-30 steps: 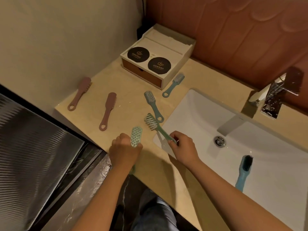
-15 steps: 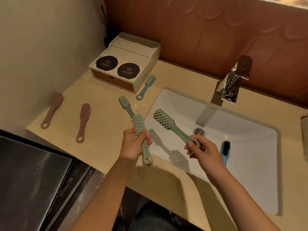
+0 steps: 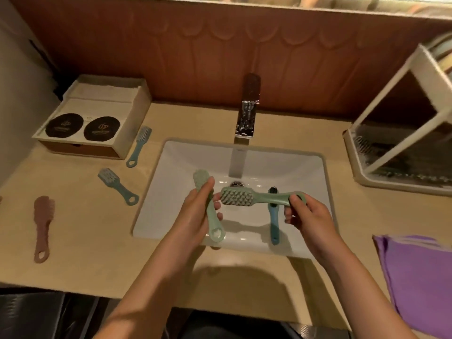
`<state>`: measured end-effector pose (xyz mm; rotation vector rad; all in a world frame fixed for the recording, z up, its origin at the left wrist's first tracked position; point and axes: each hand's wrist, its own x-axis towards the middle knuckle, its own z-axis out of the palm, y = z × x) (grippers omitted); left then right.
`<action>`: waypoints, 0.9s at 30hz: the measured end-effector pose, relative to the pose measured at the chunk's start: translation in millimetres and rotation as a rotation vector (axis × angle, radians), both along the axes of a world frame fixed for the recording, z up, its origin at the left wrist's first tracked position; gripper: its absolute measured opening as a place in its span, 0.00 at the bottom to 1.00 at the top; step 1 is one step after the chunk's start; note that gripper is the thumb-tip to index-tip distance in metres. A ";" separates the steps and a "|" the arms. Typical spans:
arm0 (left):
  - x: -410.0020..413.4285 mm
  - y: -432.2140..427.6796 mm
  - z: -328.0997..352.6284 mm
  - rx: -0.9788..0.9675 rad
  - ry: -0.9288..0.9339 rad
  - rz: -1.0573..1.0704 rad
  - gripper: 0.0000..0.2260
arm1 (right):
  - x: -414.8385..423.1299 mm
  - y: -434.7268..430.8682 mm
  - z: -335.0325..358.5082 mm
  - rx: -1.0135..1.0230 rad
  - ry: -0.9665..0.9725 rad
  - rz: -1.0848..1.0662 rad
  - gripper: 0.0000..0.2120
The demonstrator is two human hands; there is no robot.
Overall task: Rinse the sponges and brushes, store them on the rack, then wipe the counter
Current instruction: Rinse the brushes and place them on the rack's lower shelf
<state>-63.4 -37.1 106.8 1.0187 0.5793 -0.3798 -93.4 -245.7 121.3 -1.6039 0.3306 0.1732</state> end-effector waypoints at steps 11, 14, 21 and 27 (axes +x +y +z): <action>5.4 -77.4 25.5 0.342 -0.189 -0.342 0.13 | -1.8 -60.1 2.1 -0.001 0.031 -0.278 0.09; 12.6 -96.2 31.9 0.372 -0.201 -0.320 0.11 | 1.1 -81.9 0.6 -0.311 -0.069 -0.348 0.03; 24.5 -141.2 35.5 0.482 -0.225 -0.314 0.13 | 3.9 -98.1 16.8 -0.885 -0.350 -0.039 0.17; 32.3 -181.8 34.3 0.442 -0.253 -0.369 0.12 | 19.2 -113.8 8.6 -0.842 -0.306 0.089 0.20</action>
